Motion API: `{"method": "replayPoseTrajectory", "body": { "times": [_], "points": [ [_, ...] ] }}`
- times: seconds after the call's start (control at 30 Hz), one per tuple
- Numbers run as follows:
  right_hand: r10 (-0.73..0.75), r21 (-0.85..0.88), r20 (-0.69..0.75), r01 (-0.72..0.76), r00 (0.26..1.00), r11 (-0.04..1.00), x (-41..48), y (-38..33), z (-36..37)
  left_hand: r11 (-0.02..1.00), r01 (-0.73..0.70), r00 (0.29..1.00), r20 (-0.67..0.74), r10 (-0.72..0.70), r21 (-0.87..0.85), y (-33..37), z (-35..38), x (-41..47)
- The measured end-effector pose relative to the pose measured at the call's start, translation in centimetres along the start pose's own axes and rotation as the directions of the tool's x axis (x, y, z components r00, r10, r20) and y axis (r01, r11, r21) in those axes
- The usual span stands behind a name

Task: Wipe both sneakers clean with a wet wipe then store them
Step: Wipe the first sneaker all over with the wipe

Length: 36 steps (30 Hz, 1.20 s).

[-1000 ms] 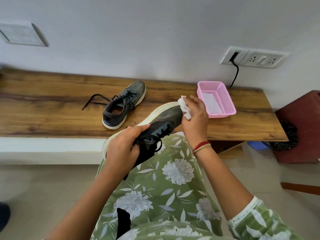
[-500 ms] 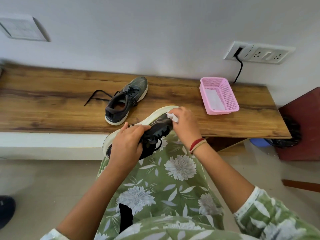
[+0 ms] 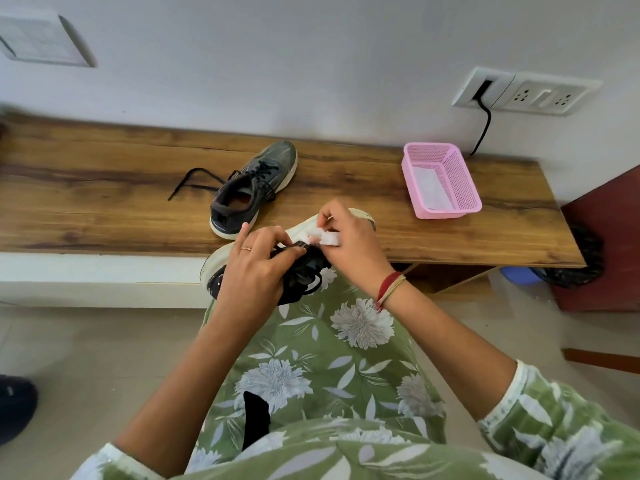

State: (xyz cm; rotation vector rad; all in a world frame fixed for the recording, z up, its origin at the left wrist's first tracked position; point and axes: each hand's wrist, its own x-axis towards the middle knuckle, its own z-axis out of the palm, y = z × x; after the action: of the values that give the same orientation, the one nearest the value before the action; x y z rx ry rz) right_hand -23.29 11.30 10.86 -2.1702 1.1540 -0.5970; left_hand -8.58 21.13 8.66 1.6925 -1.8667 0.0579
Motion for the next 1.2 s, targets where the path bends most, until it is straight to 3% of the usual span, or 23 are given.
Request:
{"method": "replayPoseTrajectory", "body": {
  "times": [0.13, 0.3, 0.37, 0.47, 0.63, 0.8, 0.93, 1.03, 1.1, 1.17, 1.2],
  "points": [
    [0.045, -0.215, 0.028, -0.038, 0.999, 0.976, 1.2, 1.6, -1.6, 1.000, 0.008, 1.000, 0.012, -0.008, -0.014, -0.1, 0.0, 0.0],
    [-0.071, -0.078, 0.171, 0.085, 0.983, 0.993, 0.9, 0.6, -0.8, 1.000, -0.016, 1.000, 0.001, 0.016, 0.019, -0.6, 0.2, -0.1],
    [-0.072, -0.165, 0.208, 0.108, 0.975, 0.980, 1.3, 1.5, -1.5, 1.000, -0.010, 1.000, 0.000, 0.010, -0.002, -0.6, 0.2, -0.2],
    [-0.022, -0.319, 0.131, 0.063, 0.991, 0.946, 1.5, 2.9, -2.2, 1.000, 0.006, 1.000, 0.006, -0.006, -0.002, -0.6, 0.4, -0.2],
    [-0.090, -0.067, 0.162, 0.102, 0.983, 0.993, 0.3, 0.8, -0.4, 1.000, 0.008, 1.000, 0.013, -0.008, 0.001, -0.7, 0.5, -0.3],
    [0.025, -0.309, 0.143, 0.021, 0.989, 0.951, 0.9, 3.1, -2.1, 1.000, 0.014, 1.000, 0.016, -0.014, 0.013, -0.6, 0.4, -0.5],
    [-0.012, 0.065, 0.113, 0.004, 0.993, 0.998, 0.0, 0.0, 0.3, 1.000, 0.023, 1.000, -0.018, -0.023, -0.014, -0.5, 0.9, -0.3],
    [0.068, 0.351, 0.089, -0.095, 0.994, 0.931, 0.0, -1.1, -0.3, 0.986, 0.118, 0.993, 0.000, -0.118, -0.118, 0.0, 0.4, -0.4],
    [0.224, 0.453, -0.125, -0.145, 0.967, 0.880, 0.4, -0.1, -1.5, 0.945, 0.235, 0.971, 0.010, -0.239, -0.228, 0.3, -0.4, -0.1],
    [0.326, 0.417, -0.335, -0.171, 0.884, 0.893, 0.6, 1.4, -2.6, 0.907, 0.314, 0.945, 0.002, -0.326, -0.281, 0.4, -1.1, 0.3],
    [0.331, 0.378, -0.359, -0.188, 0.873, 0.906, 0.6, 1.7, -2.7, 0.898, 0.331, 0.938, -0.006, -0.348, -0.288, 0.5, -1.3, 0.5]
  ]
}}
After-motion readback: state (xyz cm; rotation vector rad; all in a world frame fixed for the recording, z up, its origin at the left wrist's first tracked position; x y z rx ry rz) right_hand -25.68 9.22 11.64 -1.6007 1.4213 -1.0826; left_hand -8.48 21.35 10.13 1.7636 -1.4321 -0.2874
